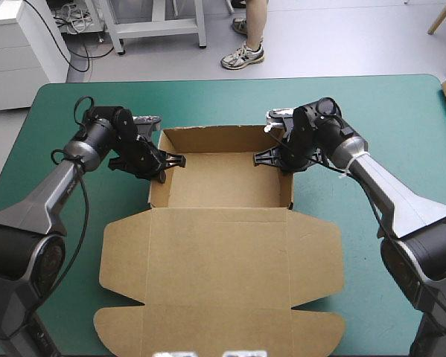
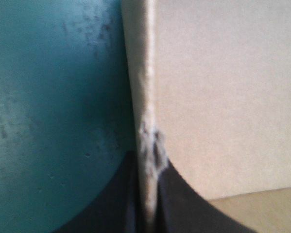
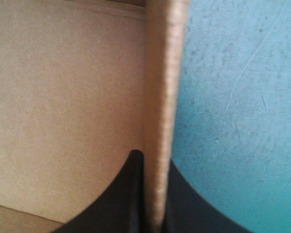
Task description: Fold the box
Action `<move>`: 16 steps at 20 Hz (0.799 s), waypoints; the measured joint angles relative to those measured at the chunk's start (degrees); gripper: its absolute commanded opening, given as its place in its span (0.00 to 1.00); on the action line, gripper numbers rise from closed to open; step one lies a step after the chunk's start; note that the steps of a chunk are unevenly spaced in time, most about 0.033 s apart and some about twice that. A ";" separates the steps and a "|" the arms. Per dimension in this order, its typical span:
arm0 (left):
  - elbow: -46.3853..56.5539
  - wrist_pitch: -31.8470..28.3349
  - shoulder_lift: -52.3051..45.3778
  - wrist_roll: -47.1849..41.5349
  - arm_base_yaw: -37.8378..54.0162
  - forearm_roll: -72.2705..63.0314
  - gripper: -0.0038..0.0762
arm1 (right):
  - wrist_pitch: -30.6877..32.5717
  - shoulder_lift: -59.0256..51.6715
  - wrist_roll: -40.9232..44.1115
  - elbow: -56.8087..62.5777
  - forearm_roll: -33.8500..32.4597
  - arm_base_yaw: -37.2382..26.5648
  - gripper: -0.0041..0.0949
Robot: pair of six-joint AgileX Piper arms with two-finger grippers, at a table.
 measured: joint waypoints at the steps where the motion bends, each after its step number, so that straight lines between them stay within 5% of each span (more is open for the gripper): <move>1: -0.19 -0.27 0.89 -0.10 -0.26 0.00 0.04 | 0.31 0.42 -0.09 0.06 -0.08 0.00 0.02; 4: -1.10 -0.13 2.06 0.22 -0.54 0.19 0.05 | 0.90 1.62 -0.23 0.18 -0.38 -0.25 0.05; 6: -1.18 -0.01 2.11 2.12 -0.54 0.13 0.12 | 0.90 1.62 -0.55 0.18 -0.80 -0.25 0.19; 8: -1.18 -0.11 2.13 4.43 -0.54 -0.55 0.35 | 1.73 1.67 -0.84 0.18 -1.07 -0.19 0.42; 10: -1.18 -0.85 2.75 5.87 -0.54 -1.38 0.62 | 1.79 1.67 -0.40 0.12 -1.12 0.04 0.51; 12: -1.26 -1.20 3.22 6.40 -0.60 -1.51 0.72 | 1.79 1.67 0.47 -0.39 -1.74 0.04 0.51; 16: -6.30 1.97 3.50 6.58 -0.60 -0.75 0.72 | 2.78 1.50 1.08 -4.56 -4.23 0.04 0.51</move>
